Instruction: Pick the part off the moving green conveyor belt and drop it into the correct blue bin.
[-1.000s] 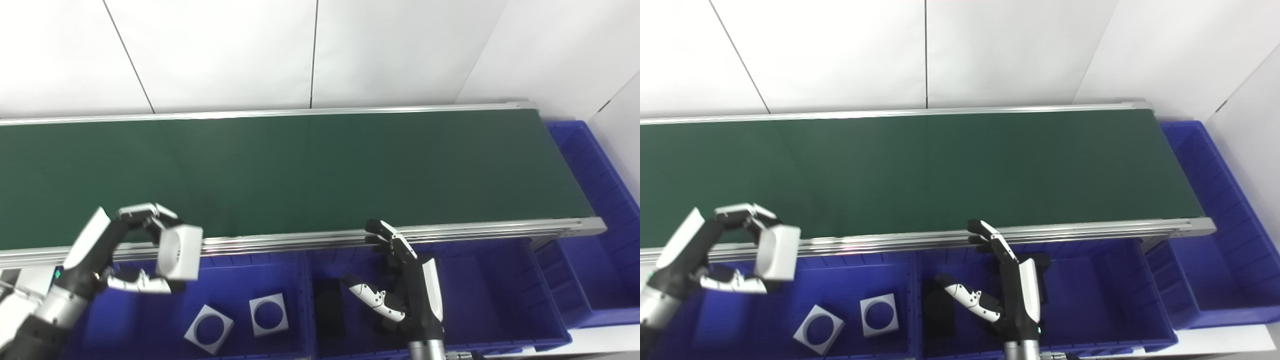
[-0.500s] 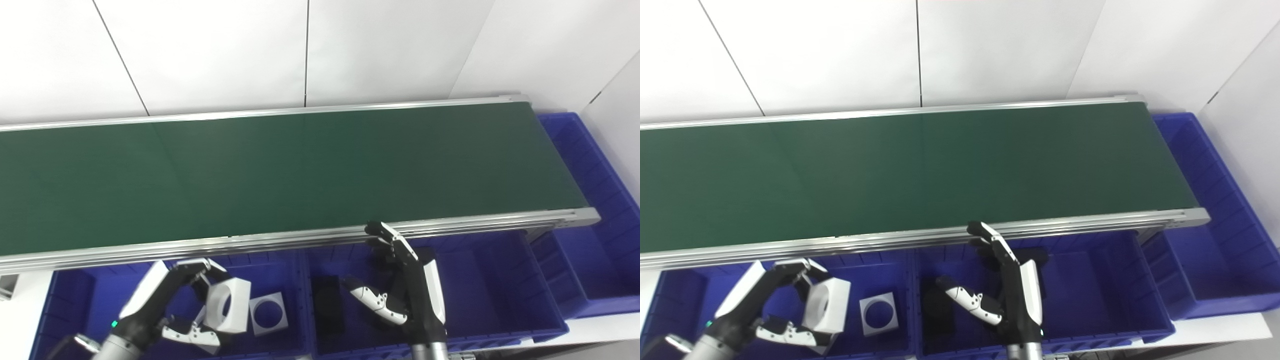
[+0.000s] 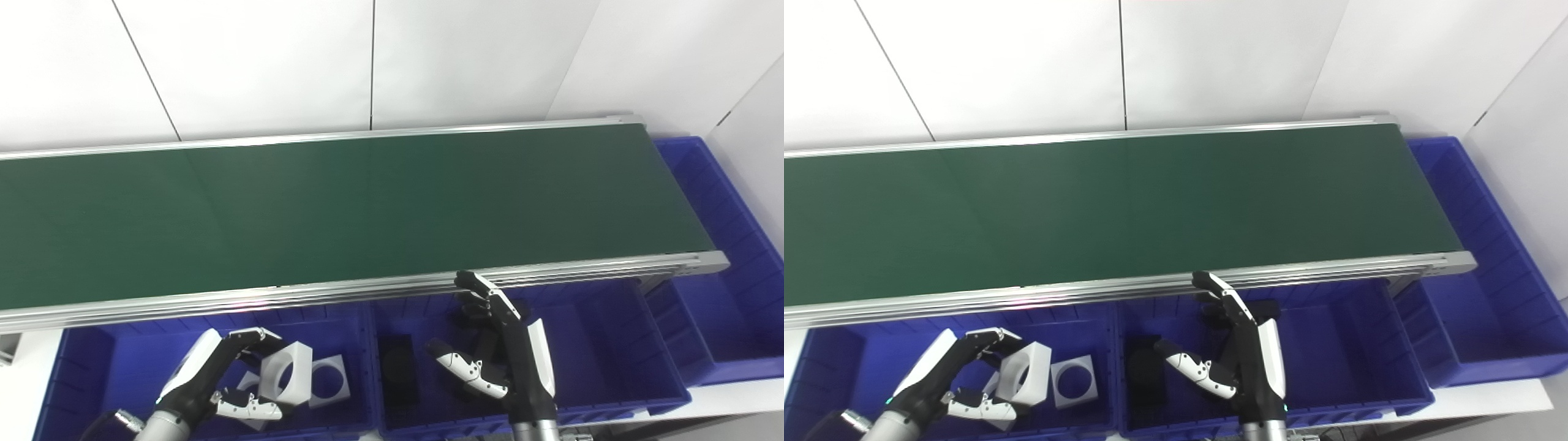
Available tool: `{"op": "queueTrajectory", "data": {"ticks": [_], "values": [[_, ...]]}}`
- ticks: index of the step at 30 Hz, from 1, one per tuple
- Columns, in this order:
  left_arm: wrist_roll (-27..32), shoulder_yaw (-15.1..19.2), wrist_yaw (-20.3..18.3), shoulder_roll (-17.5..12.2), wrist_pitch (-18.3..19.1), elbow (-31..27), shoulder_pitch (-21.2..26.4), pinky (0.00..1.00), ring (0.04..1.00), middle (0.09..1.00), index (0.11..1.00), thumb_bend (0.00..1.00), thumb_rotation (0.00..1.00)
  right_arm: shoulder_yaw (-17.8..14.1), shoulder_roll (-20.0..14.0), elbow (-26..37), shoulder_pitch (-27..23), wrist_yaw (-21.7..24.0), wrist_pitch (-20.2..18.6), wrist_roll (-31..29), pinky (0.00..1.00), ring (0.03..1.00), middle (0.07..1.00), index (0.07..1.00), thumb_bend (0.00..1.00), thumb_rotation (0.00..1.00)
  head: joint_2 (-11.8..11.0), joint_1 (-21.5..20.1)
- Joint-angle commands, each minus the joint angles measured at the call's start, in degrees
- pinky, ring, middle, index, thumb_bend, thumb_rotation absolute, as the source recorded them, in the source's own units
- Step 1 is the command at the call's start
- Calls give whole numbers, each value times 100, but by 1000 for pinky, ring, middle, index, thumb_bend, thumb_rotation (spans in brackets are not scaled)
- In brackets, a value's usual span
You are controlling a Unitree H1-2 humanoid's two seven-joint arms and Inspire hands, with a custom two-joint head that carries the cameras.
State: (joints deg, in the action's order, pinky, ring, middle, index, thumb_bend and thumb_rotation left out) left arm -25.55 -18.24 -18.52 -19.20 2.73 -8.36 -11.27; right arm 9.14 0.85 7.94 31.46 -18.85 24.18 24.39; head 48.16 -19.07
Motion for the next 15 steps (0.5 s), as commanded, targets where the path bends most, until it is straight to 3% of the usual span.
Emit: {"op": "queueTrajectory", "data": {"ticks": [1,5,11,15], "values": [[-1,25,31,-40,-16,-283,70,745,845,907,899,823,319,-28,13,110,41,26,179,34,652,723,789,800,668,423,-1,-9],[474,62,-69,-43,-312,-269,34,789,890,941,935,879,370,-52,17,126,72,56,146,67,644,722,794,802,669,432,-23,-75],[1507,108,-208,87,-991,-20,-8,893,943,953,933,903,346,-79,11,142,101,103,117,81,646,722,793,802,673,421,-48,-83],[2149,229,-170,259,-1794,320,-49,861,904,913,898,914,319,-98,12,135,117,123,151,55,650,719,789,800,681,433,-63,-84]]}}
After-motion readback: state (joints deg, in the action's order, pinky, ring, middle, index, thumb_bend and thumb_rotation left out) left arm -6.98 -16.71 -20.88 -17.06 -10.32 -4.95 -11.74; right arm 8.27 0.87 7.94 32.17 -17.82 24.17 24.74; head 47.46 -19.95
